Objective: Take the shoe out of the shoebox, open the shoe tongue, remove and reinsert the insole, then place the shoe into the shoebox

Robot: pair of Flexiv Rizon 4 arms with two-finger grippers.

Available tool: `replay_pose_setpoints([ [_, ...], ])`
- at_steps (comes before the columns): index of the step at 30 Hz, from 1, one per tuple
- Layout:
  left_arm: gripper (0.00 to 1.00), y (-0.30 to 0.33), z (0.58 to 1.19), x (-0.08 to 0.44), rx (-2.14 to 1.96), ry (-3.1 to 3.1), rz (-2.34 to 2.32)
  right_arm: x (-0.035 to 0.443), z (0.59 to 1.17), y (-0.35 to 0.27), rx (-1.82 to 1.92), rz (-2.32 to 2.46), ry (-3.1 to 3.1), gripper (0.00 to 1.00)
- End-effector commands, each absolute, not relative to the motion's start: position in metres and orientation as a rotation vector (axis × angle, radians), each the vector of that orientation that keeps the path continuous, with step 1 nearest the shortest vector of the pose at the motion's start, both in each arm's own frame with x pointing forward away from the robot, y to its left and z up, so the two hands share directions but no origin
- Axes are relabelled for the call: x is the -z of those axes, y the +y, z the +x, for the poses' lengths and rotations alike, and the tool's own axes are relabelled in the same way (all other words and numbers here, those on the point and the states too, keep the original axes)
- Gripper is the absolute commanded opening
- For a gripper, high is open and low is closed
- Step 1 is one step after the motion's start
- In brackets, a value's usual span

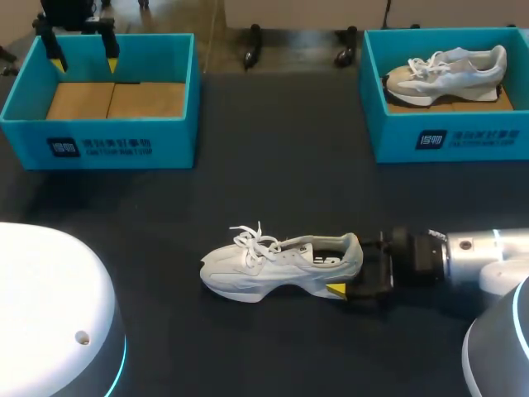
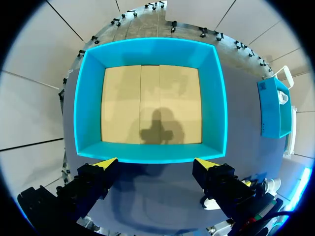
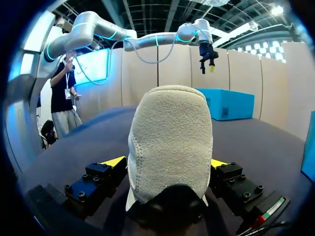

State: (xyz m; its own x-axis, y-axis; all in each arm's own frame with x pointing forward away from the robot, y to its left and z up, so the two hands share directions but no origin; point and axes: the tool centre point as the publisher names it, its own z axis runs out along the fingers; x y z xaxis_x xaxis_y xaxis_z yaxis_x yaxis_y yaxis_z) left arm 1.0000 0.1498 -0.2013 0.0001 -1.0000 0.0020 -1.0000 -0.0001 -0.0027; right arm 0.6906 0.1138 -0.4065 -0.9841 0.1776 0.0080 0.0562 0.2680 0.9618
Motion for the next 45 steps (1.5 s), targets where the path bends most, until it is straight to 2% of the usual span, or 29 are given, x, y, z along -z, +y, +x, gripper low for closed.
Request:
replay_pose_setpoints([
  [1,1.00,0.150,1.000,0.200,0.002,2.221,-2.221,0.409,0.694,0.119,-1.833,0.218,2.423,1.00],
  [11,1.00,0.150,1.000,0.200,0.002,2.221,-2.221,0.409,0.695,0.124,-1.851,0.196,2.416,1.00],
  [12,1.00,0.150,1.000,0.200,0.002,2.221,-2.221,0.409,0.695,0.124,-1.852,0.195,2.416,0.92],
  [13,1.00,0.150,1.000,0.200,0.002,2.221,-2.221,0.410,0.696,0.124,-1.853,0.193,2.415,0.50],
  [14,1.00,0.150,1.000,0.200,0.002,2.221,-2.221,0.410,0.696,0.125,-1.854,0.192,2.414,0.40],
  [15,1.00,0.150,1.000,0.200,0.002,2.221,-2.221,0.410,0.696,0.125,-1.855,0.192,2.413,0.24],
  [16,1.00,0.150,1.000,0.200,0.002,2.221,-2.221,0.410,0.696,0.125,-1.857,0.190,2.411,0.00],
  [34,1.00,0.150,1.000,0.200,0.002,2.221,-2.221,0.415,0.695,0.131,-1.893,0.153,2.414,0.00],
  [35,1.00,0.150,1.000,0.200,0.002,2.221,-2.221,0.416,0.695,0.131,-1.892,0.152,2.416,0.02],
  [36,1.00,0.150,1.000,0.200,0.002,2.221,-2.221,0.415,0.695,0.131,-1.892,0.152,2.417,0.36],
  [37,1.00,0.150,1.000,0.200,0.002,2.221,-2.221,0.415,0.695,0.130,-1.892,0.153,2.418,0.89],
  [38,1.00,0.150,1.000,0.200,0.002,2.221,-2.221,0.414,0.695,0.130,-1.890,0.152,2.420,1.00],
  [45,1.00,0.150,1.000,0.200,0.002,2.221,-2.221,0.413,0.694,0.129,-1.874,0.146,2.427,1.00],
])
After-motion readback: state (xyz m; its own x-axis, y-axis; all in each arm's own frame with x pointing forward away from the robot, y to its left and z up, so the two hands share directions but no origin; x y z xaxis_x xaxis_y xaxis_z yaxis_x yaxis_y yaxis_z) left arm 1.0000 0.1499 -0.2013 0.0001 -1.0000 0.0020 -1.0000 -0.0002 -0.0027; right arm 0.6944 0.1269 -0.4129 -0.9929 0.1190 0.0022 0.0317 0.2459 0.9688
